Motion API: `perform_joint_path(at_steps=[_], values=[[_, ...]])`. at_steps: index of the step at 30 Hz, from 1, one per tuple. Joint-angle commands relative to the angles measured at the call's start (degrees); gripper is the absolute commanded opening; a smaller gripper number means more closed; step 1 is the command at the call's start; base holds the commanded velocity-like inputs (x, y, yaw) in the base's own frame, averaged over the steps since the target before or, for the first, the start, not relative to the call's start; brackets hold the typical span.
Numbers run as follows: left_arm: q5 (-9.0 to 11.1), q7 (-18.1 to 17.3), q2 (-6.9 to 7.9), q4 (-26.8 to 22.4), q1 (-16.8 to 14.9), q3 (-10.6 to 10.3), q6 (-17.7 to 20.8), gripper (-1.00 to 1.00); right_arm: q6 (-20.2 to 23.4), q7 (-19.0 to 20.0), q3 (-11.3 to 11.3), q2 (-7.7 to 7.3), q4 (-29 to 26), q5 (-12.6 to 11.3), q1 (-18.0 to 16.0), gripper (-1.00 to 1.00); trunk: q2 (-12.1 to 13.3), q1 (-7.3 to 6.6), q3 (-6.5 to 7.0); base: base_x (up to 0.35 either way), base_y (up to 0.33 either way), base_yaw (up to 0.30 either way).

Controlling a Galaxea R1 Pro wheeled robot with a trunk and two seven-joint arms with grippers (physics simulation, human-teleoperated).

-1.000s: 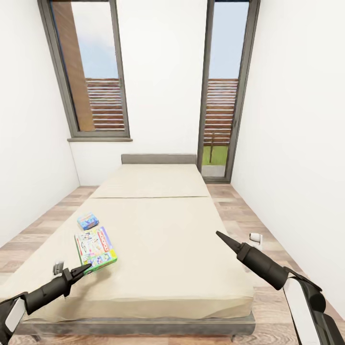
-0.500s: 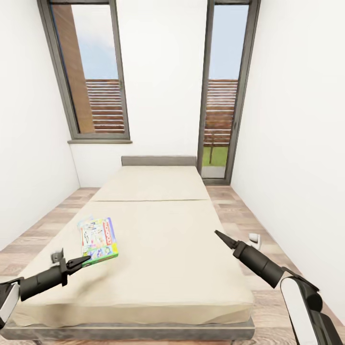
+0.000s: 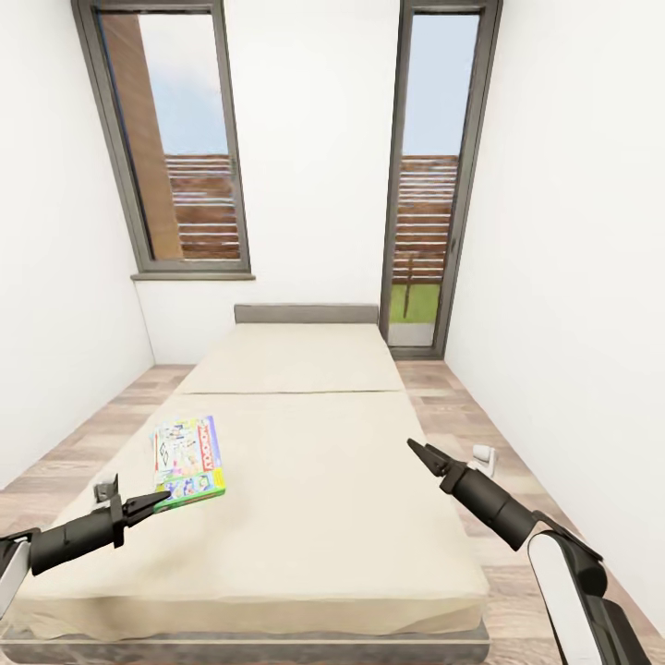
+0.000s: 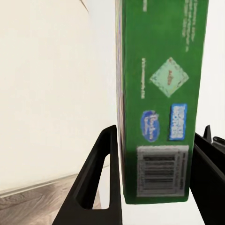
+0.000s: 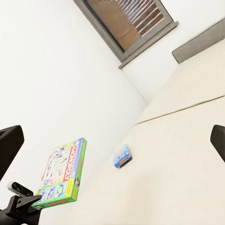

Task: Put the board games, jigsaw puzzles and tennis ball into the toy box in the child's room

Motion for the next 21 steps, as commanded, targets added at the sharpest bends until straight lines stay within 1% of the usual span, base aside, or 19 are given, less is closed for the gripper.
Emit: perform_joint_path(at_steps=[1,8,11,12,21], values=[[0.05,-0.08,0.17,0.01,-0.04,0.01,0.47,-1.0,0.4,0.05,-0.03,0.02,0.0,-0.37,-0.04,1.0,0.39,-0.23,0.12,0.0,0.0,0.0],[0.04,-0.05,0.93,0.01,-0.04,0.02,0.4,-1.0,0.44,-0.01,-0.06,0.07,0.01,-0.91,-0.04,1.0,3.2,-1.77,1.38,0.0,0.0,0.0],[0.06,-0.05,1.0,0.01,-0.06,0.03,0.39,-1.0,0.67,-0.77,-0.24,0.36,0.06,-0.97,-0.04,1.0,4.4,-2.43,1.92,0.0,0.0,0.0],[0.04,0.0,1.02,0.01,-0.05,0.03,0.34,-1.0,0.71,-1.83,-0.31,0.51,0.27,-1.06,-0.04,1.0,4.8,-2.65,2.1,0.0,0.0,0.0],[0.03,0.18,1.03,0.01,-0.05,0.1,0.18,-1.0,0.27,-2.31,-0.17,0.9,0.75,-0.91,-0.04,1.0,8.41,-4.63,3.71,0.0,0.0,0.0]])
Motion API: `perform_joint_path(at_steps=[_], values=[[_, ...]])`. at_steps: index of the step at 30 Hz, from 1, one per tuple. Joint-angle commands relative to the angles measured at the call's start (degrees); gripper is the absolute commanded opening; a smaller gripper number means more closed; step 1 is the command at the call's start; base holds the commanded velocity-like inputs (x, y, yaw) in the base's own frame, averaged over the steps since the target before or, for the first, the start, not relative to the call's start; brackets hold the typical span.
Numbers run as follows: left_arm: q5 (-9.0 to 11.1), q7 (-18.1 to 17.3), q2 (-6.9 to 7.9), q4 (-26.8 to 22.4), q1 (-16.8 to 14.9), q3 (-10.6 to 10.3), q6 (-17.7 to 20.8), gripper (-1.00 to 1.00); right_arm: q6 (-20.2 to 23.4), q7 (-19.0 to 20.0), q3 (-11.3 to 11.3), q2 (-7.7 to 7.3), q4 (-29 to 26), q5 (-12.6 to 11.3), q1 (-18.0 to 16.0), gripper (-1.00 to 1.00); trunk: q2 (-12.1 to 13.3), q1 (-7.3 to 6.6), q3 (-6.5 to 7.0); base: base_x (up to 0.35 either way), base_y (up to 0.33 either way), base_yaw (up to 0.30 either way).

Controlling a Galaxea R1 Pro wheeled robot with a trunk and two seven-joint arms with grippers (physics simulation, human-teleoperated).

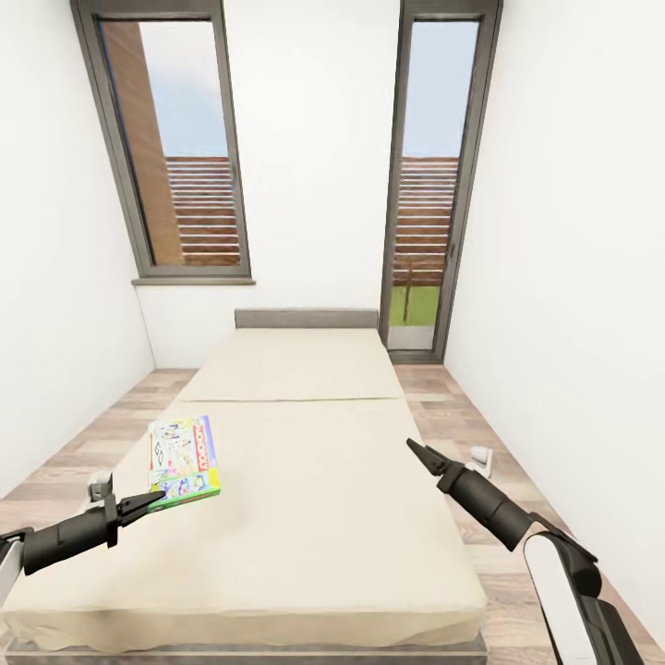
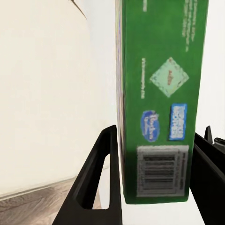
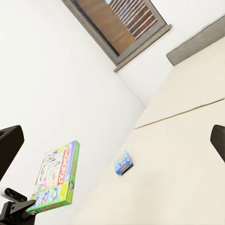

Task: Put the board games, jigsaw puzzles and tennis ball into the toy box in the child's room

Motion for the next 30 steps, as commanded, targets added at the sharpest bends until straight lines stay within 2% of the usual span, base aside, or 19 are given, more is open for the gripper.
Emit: perform_joint_path(at_steps=[1,13,22,30], values=[[0.07,-0.09,0.01,0.01,-0.02,0.02,0.44,-1.0,0.38,0.05,-0.11,0.06,0.19,-0.32,-0.04,1.0,0.39,-0.23,0.12,0.0,0.0,0.0],[0.07,-0.15,0.09,0.01,-0.01,-0.06,0.42,-1.0,0.93,-0.26,-0.34,0.04,1.01,0.03,-0.04,1.0,5.2,-2.87,2.28,0.0,0.0,0.0],[0.04,-0.21,0.75,0.01,-0.47,-0.07,0.69,-1.0,1.22,-5.93,-0.35,-0.13,1.02,-0.14,-0.04,1.0,8.81,-4.84,3.89,0.0,0.0,0.0],[0.06,-0.31,1.48,0.01,-0.53,-0.07,0.74,-1.0,1.15,-6.52,-0.43,-0.14,1.02,0.11,-0.04,1.0,12.02,-6.6,5.33,-0.126,0.0,0.0]])
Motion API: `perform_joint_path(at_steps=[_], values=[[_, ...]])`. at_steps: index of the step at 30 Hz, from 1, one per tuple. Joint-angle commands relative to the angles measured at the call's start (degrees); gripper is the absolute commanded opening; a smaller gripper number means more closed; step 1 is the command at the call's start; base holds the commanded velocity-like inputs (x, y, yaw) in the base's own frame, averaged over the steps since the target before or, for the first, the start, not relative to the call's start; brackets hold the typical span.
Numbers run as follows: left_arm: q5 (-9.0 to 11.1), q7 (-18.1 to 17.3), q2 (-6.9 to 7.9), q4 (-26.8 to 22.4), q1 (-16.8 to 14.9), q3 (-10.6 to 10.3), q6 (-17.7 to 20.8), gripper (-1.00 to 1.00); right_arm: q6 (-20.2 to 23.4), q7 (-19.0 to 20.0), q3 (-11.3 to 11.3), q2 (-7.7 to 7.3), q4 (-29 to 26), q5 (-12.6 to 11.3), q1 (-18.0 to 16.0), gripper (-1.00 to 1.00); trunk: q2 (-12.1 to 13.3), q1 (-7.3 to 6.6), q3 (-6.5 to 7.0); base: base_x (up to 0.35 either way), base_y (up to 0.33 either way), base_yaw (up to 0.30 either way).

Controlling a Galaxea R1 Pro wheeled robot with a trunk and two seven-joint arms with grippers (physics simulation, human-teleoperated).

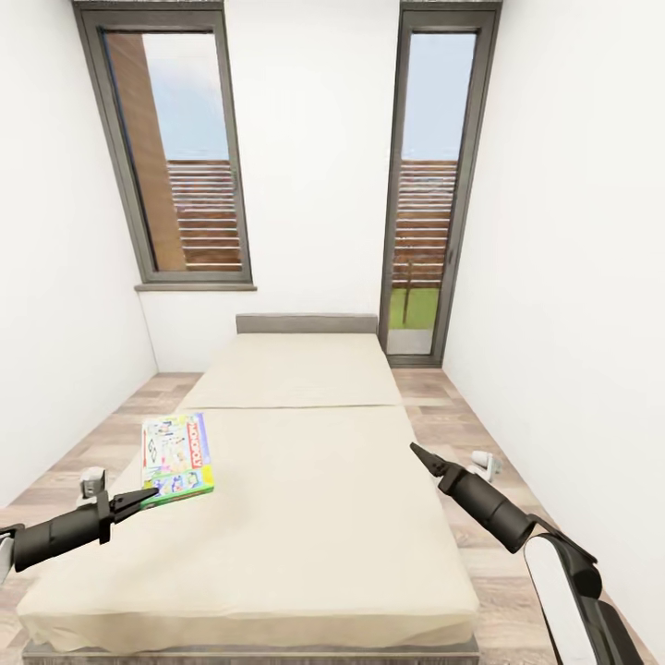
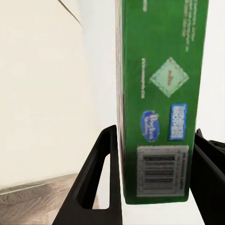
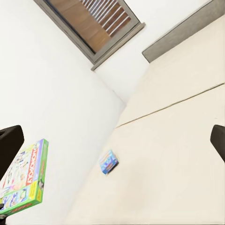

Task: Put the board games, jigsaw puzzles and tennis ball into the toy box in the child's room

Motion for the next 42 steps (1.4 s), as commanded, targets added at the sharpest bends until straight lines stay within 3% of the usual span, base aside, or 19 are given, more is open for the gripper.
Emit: perform_joint_path(at_steps=[1,14,18,20,22,25,28,31,36,42], values=[[0.12,-0.11,0.26,0.02,-0.03,-0.01,0.47,-1.0,0.43,-0.01,-0.05,0.06,-0.02,-0.27,-0.05,1.0,0.38,-0.25,0.12,-0.144,0.0,0.0],[0.24,-0.13,0.62,0.02,-0.07,-0.03,0.45,-1.0,0.65,-2.45,-0.31,-0.37,1.86,-0.27,-0.05,1.0,5.59,-3.11,2.46,-0.024,0.0,0.0],[0.26,-0.36,0.71,0.04,-0.04,-0.15,0.49,-1.0,3.73,-2.54,-0.23,-0.98,2.12,0.0,0.02,1.0,7.2,-3.99,3.18,0.0,0.0,0.0],[0.19,-0.43,0.68,0.07,-0.04,-0.29,0.43,-1.0,5.74,-2.5,-0.52,-1.72,2.29,0.08,0.51,1.0,8.0,-4.43,3.53,0.0,0.0,0.0],[0.13,-0.51,0.56,0.09,0.03,-0.86,0.22,-1.0,6.63,-2.55,-0.92,-4.03,3.29,0.0,3.21,1.0,8.8,-4.86,3.89,0.0,0.0,0.0],[0.13,-0.56,0.62,0.19,0.36,-2.98,0.06,-1.0,2.88,-2.04,-2.12,-8.09,7.46,-0.27,8.08,1.0,10.01,-5.52,4.43,0.0,0.0,0.0],[0.14,-0.59,0.61,0.37,0.73,-3.97,0.0,-1.0,-3.28,-1.38,-3.04,-9.59,10.5,-0.37,10.26,1.0,11.21,-6.18,4.97,0.0,0.0,0.0],[0.15,-0.73,0.59,0.43,0.93,-4.33,-0.08,-1.0,-7.22,0.53,-3.23,-10.05,15.31,-0.16,11.17,1.0,12.41,-6.84,5.51,0.0,0.0,0.0],[0.12,-0.93,0.46,0.17,1.01,-4.54,-0.57,-1.0,-9.86,8.49,-3.41,-10.31,19.65,0.13,11.61,1.0,14.42,-7.94,6.41,0.0,0.0,0.0],[0.09,-0.92,0.5,0.11,1.02,-4.56,-1.23,-1.0,-12.96,11.83,-3.5,-10.31,23.84,0.05,11.71,1.0,16.82,-9.26,7.48,-0.104,0.0,0.0]])
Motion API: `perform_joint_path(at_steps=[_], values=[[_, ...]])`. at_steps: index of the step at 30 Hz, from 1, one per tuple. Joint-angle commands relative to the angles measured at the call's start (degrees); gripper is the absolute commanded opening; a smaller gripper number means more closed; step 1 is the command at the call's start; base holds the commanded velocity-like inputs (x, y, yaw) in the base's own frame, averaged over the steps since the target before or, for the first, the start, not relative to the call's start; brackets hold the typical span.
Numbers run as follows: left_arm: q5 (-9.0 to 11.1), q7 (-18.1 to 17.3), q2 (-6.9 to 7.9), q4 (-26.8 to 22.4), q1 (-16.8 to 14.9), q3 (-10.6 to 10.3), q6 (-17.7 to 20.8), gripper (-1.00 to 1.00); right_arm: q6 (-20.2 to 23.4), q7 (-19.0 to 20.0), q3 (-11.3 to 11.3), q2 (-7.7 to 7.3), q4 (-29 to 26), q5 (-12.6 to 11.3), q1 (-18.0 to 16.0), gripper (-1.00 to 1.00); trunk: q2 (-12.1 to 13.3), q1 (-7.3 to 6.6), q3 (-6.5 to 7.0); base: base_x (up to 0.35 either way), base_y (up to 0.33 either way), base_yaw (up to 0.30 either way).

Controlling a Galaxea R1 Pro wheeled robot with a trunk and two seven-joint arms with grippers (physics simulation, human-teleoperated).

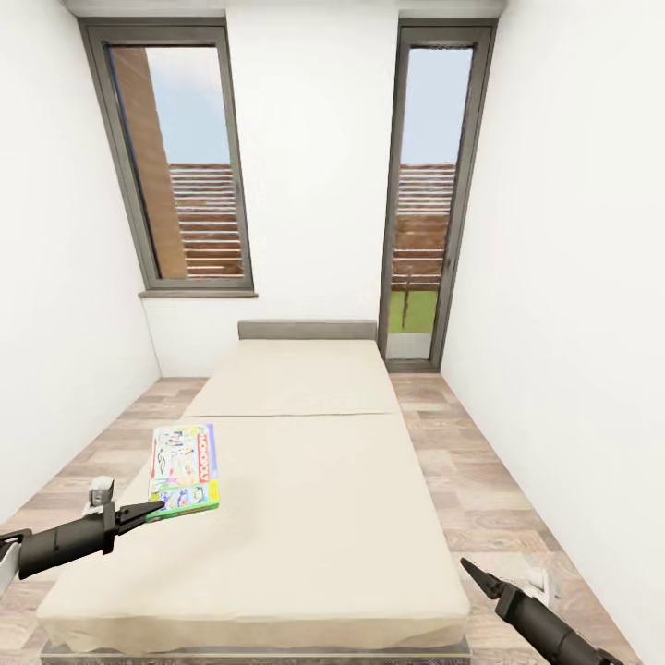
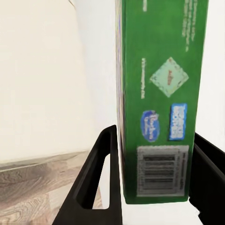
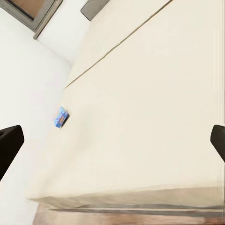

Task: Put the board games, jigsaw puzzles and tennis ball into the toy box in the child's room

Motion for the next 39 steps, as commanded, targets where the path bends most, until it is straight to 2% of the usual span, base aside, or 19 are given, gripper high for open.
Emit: perform_joint_path(at_steps=[1,8,28,39], values=[[0.11,-0.1,0.03,0.01,-0.03,0.03,0.46,-1.0,-0.34,0.2,-0.03,0.08,0.95,-0.5,-0.02,1.0,0.37,-0.25,0.12,-0.259,0.0,0.0],[0.11,-0.1,0.05,0.01,-0.11,0.11,0.38,-1.0,-3.37,0.5,0.1,0.15,3.63,-0.43,-0.03,1.0,3.18,-1.79,1.38,-0.097,0.0,0.0],[0.11,-0.01,0.07,0.01,-0.12,0.14,0.3,-1.0,-3.82,-0.04,0.36,0.65,3.94,-0.42,-0.04,1.0,11.2,-6.18,4.97,-0.002,0.0,0.001],[0.06,-0.01,0.12,0.09,-0.12,0.15,0.36,-1.0,-3.9,-0.12,0.43,0.73,4.78,-0.6,-0.01,1.0,15.61,-8.6,7.16,-0.018,0.0,0.105]])
